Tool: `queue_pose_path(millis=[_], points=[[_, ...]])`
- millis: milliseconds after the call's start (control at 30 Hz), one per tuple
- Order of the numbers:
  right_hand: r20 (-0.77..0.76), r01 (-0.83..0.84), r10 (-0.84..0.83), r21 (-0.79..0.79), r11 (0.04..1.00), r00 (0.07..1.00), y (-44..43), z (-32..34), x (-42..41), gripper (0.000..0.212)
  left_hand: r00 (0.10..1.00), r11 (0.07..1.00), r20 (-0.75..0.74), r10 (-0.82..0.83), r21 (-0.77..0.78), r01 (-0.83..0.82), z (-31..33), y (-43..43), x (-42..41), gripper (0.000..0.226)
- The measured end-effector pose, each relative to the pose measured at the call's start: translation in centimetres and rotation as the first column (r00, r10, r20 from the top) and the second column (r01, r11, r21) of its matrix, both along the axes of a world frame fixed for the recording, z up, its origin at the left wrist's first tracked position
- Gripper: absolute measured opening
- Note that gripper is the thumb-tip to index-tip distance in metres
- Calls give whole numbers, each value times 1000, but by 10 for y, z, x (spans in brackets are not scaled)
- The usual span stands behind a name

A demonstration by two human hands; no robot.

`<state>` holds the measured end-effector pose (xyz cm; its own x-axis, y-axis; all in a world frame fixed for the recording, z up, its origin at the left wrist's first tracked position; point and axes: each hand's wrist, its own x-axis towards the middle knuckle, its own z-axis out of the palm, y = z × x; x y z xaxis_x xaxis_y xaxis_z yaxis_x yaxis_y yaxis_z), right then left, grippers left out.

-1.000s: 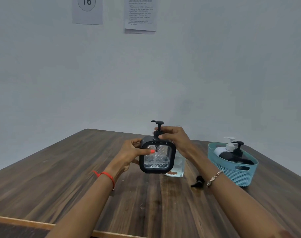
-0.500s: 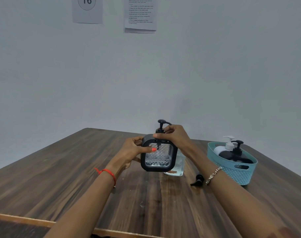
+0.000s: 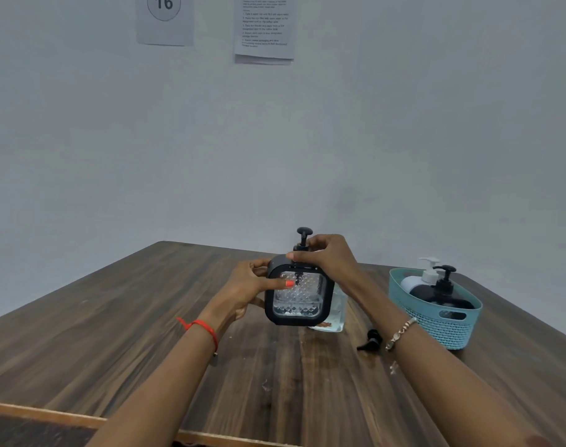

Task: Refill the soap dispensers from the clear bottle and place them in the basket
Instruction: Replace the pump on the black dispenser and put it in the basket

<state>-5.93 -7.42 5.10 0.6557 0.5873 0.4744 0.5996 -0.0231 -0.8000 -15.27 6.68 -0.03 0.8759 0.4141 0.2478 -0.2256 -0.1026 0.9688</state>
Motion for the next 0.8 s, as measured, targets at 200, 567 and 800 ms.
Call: queue_pose_path(millis=[200, 567, 800], points=[[-156, -261, 250, -56, 964, 956, -8, 5, 5, 25, 1000, 1000, -4, -1, 16, 1, 3, -1, -4, 32], [-113, 153, -142, 100, 983, 983, 8, -4, -22, 26, 998, 999, 20, 51, -17, -51, -2, -7, -2, 28], [10, 333, -339, 158, 930, 941, 17, -12, -32, 23, 997, 997, 48, 60, -42, -58, -4, -13, 0, 34]])
